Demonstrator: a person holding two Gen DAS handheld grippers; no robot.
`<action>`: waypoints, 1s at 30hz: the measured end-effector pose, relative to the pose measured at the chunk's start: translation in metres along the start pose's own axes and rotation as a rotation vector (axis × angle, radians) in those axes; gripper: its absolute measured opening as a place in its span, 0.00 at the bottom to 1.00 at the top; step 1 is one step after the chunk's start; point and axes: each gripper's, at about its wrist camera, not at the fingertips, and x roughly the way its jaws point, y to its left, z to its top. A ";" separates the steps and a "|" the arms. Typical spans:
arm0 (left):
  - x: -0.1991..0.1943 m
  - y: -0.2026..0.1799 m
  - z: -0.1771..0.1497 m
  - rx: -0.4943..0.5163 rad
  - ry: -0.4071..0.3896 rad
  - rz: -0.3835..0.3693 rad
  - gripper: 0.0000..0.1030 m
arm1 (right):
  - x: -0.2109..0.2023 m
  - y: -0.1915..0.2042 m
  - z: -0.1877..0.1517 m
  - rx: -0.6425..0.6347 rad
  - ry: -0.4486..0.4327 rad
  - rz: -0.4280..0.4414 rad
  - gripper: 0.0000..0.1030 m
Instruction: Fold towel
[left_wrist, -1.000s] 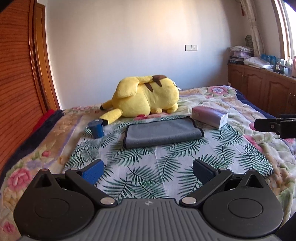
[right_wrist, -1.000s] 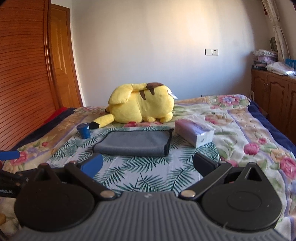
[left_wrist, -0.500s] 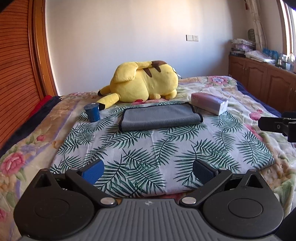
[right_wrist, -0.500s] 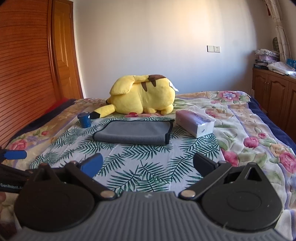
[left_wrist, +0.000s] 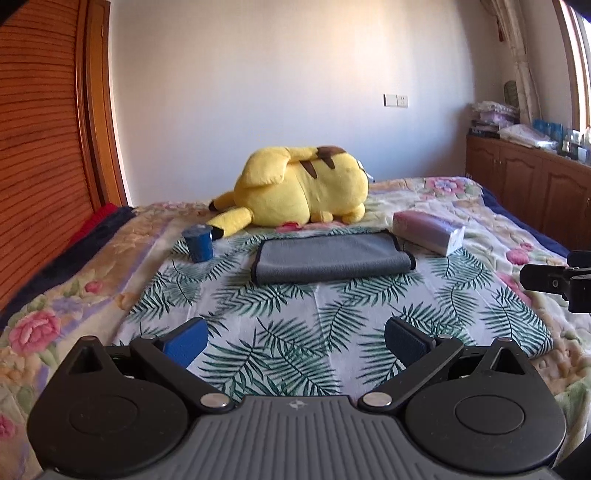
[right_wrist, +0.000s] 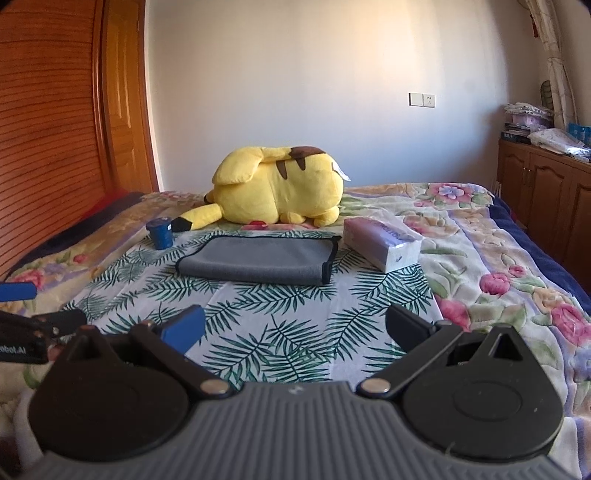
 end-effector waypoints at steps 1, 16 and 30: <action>-0.002 0.000 0.001 0.000 -0.009 0.002 1.00 | -0.001 -0.001 0.000 0.004 -0.005 -0.001 1.00; -0.017 -0.003 0.005 0.036 -0.107 0.015 1.00 | -0.009 -0.006 0.002 0.024 -0.065 -0.016 1.00; -0.028 -0.001 0.010 0.029 -0.186 0.033 1.00 | -0.020 -0.010 0.003 0.024 -0.152 -0.054 1.00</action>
